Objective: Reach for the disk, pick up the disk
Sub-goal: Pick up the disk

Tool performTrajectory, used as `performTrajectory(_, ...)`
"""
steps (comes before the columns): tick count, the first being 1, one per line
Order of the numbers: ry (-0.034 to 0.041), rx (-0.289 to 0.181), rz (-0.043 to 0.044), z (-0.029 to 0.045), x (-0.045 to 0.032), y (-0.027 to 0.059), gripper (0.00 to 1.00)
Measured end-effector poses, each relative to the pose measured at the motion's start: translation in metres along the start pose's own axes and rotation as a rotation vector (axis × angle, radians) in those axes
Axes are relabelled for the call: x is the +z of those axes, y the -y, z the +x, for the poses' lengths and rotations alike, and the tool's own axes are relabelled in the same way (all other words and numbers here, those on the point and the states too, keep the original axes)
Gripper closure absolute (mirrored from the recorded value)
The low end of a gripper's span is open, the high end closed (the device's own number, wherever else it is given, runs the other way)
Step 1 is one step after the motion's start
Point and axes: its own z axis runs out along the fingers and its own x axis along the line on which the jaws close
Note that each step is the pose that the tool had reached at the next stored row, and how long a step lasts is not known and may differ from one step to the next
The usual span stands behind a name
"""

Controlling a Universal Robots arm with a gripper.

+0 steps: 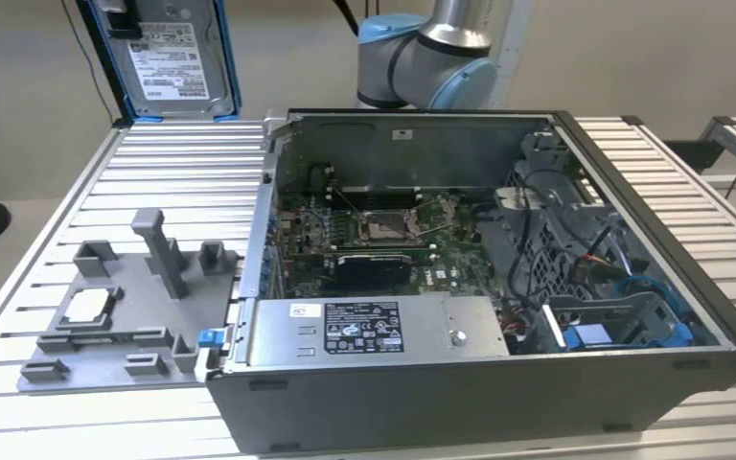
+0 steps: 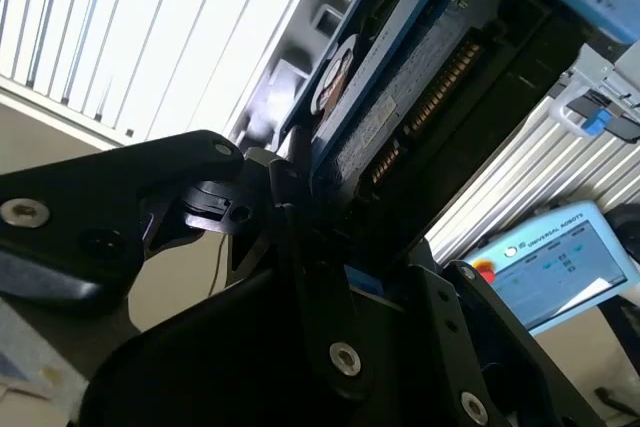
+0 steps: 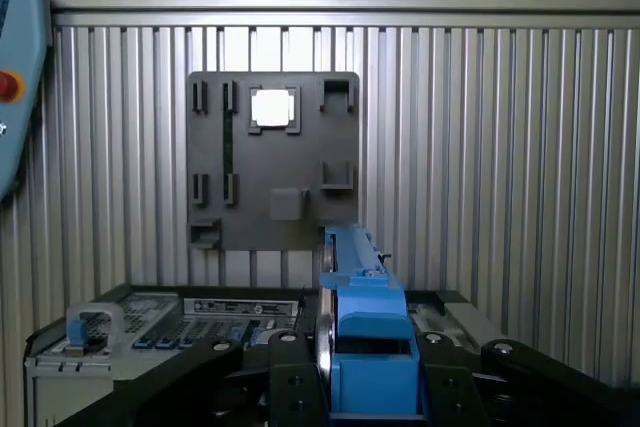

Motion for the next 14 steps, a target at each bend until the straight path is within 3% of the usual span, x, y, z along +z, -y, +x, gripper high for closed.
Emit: performTrajectory(14,0.0,0.0,-0.0004,-0.0006,-0.0011,0.0436,1.0)
